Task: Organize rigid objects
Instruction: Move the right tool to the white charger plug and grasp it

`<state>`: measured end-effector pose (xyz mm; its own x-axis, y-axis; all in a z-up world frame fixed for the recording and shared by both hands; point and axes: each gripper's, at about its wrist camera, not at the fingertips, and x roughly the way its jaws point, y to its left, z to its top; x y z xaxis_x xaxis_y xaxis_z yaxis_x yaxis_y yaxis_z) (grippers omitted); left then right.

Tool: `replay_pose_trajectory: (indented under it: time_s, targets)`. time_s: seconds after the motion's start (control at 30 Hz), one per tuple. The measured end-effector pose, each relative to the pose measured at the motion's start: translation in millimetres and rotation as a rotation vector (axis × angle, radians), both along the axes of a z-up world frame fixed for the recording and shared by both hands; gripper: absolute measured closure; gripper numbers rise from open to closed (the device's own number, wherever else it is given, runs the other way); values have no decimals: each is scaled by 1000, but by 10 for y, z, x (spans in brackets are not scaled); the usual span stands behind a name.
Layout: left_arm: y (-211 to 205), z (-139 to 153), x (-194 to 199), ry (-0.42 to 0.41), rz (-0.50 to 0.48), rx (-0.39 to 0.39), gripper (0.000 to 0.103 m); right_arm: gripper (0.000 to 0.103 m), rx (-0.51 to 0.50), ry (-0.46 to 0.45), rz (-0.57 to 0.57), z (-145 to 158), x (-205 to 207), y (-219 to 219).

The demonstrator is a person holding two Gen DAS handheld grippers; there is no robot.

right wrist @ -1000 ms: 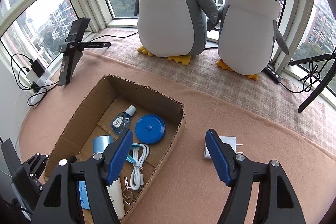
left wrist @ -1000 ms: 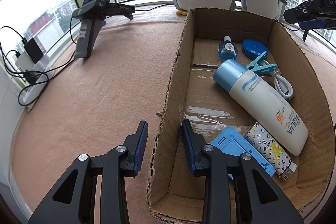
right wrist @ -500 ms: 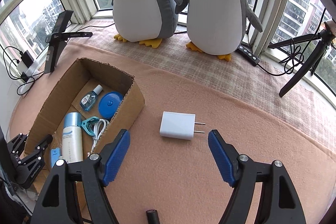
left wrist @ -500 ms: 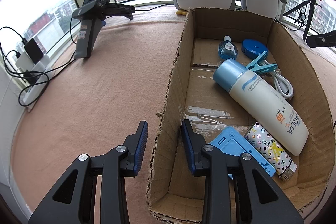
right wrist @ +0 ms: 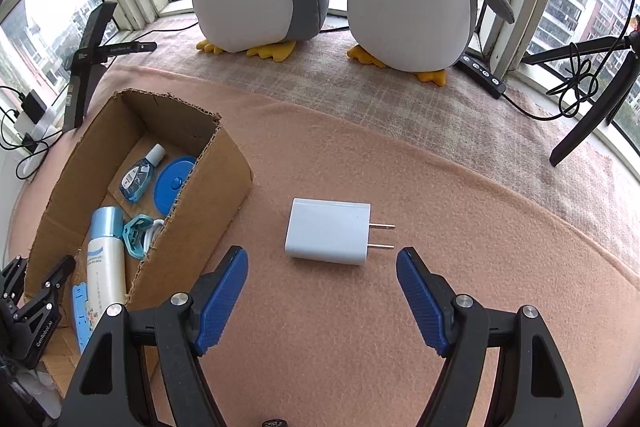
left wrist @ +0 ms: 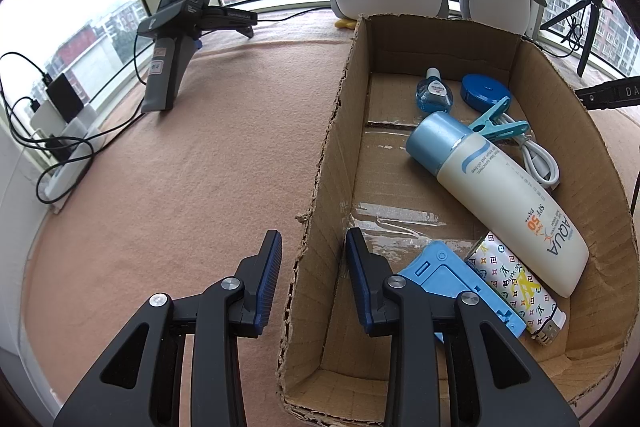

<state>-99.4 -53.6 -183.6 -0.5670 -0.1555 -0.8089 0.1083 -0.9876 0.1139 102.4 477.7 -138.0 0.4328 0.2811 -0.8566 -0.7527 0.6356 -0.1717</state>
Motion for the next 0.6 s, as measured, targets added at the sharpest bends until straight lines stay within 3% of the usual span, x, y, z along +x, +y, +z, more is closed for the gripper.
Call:
replay_pose_trajectory:
  time_s: [0.6]
  targets:
    - [1, 0, -1, 0, 1, 1, 72, 30, -20, 68, -106, -209, 341, 116]
